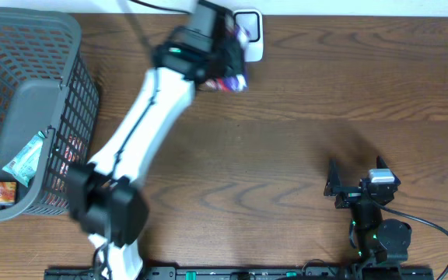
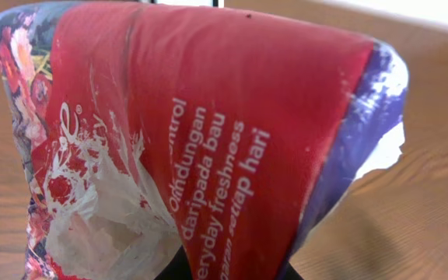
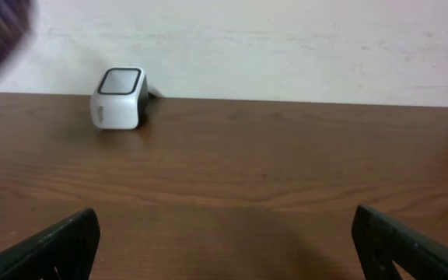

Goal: Scan the item barcode
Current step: 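Carry the pink-purple pack with the left gripper and drop it before the scanner, then reach the left gripper into the basket and grasp the green wipes pack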

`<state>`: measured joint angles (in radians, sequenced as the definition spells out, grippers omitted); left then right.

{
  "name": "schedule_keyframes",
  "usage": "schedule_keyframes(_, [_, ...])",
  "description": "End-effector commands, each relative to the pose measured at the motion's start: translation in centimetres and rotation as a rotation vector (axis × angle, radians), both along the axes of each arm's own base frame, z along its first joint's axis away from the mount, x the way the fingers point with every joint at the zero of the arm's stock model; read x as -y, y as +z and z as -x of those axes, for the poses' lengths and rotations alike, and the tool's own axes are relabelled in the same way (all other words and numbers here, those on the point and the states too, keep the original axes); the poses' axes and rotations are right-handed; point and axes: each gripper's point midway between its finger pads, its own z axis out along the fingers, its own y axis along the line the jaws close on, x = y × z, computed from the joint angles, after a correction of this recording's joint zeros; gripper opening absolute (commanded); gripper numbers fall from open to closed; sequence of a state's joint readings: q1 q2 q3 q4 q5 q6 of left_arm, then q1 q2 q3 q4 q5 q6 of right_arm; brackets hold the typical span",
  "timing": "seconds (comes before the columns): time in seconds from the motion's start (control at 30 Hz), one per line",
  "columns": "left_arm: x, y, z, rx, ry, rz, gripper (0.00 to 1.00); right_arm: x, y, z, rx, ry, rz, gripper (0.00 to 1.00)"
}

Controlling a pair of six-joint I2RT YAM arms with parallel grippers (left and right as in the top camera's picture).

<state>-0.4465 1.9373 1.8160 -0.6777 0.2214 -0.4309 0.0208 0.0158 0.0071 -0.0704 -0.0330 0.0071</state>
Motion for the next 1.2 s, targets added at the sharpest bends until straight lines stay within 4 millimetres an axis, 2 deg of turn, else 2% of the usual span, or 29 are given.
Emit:
schedule_keyframes(0.0, [1.8, -4.8, 0.2, -0.103, 0.049, -0.029, 0.07, 0.1, -0.1, 0.0, -0.002, -0.004, 0.001, 0.99])
schedule_keyframes(0.07, [2.8, -7.2, 0.7, -0.164, 0.069, -0.032, 0.07, 0.1, -0.1, 0.0, -0.002, -0.004, 0.001, 0.99])
schedule_keyframes(0.13, [3.4, -8.4, 1.0, -0.192, 0.074, -0.037, 0.09, 0.1, -0.1, 0.0, -0.002, -0.004, 0.001, 0.99])
schedule_keyframes(0.2, [4.0, -9.1, 1.4, -0.209, 0.074, -0.037, 0.32, 0.1, -0.1, 0.0, -0.002, -0.004, 0.000, 0.99])
schedule_keyframes(0.27, [4.6, -9.1, 1.7, -0.207, 0.061, -0.038, 0.51, 0.1, -0.1, 0.0, -0.002, -0.004, 0.001, 0.99])
schedule_keyframes(0.3, [4.9, -9.1, 1.9, -0.205, 0.056, -0.037, 0.64, 0.1, -0.1, 0.0, -0.002, -0.004, 0.001, 0.99])
schedule_keyframes(0.37, [5.1, -9.0, 1.9, -0.202, 0.051, -0.036, 0.75, 0.1, -0.1, 0.0, -0.002, -0.004, 0.000, 0.99])
schedule_keyframes(0.4, [5.1, -8.9, 1.9, -0.200, 0.051, -0.035, 0.80, 0.1, -0.1, 0.0, -0.002, -0.004, 0.001, 0.99])
schedule_keyframes(0.47, [4.7, -8.5, 1.6, -0.192, 0.060, -0.033, 0.82, 0.1, -0.1, 0.0, -0.002, -0.004, 0.001, 0.99])
schedule_keyframes(0.57, [3.4, -6.6, 0.3, -0.156, 0.087, -0.011, 0.82, 0.1, -0.1, 0.0, -0.002, -0.004, 0.000, 0.99])
schedule_keyframes(0.7, [-1.0, -0.8, -1.7, -0.045, 0.153, 0.039, 0.82, 0.1, -0.1, 0.0, -0.002, -0.004, 0.001, 0.99])
schedule_keyframes(0.73, [-3.7, 2.4, -2.3, 0.021, 0.184, 0.057, 0.82, 0.1, -0.1, 0.0, -0.002, -0.004, 0.000, 0.99])
schedule_keyframes(0.83, [-9.0, 7.7, -2.1, 0.129, 0.233, 0.055, 0.82, 0.1, -0.1, 0.0, -0.002, -0.004, 0.001, 0.99])
schedule_keyframes(0.9, [-13.1, 10.9, -1.3, 0.189, 0.286, 0.045, 0.82, 0.1, -0.1, 0.0, -0.002, -0.004, 0.001, 0.99])
schedule_keyframes(1.03, [-20.0, 14.7, 0.7, 0.250, 0.426, 0.037, 0.82, 0.1, -0.1, 0.0, -0.002, -0.004, 0.001, 0.99])
schedule_keyframes(1.07, [-22.3, 15.5, 1.3, 0.263, 0.478, 0.029, 0.82, 0.1, -0.1, 0.0, -0.002, -0.004, 0.001, 0.99])
schedule_keyframes(1.13, [-26.4, 16.1, 2.5, 0.268, 0.587, -0.009, 0.82, 0.1, -0.1, 0.0, -0.002, -0.004, 0.001, 0.99])
schedule_keyframes(1.17, [-29.1, 16.0, 3.4, 0.256, 0.664, -0.047, 0.82, 0.1, -0.1, 0.0, -0.002, -0.004, 0.000, 0.99])
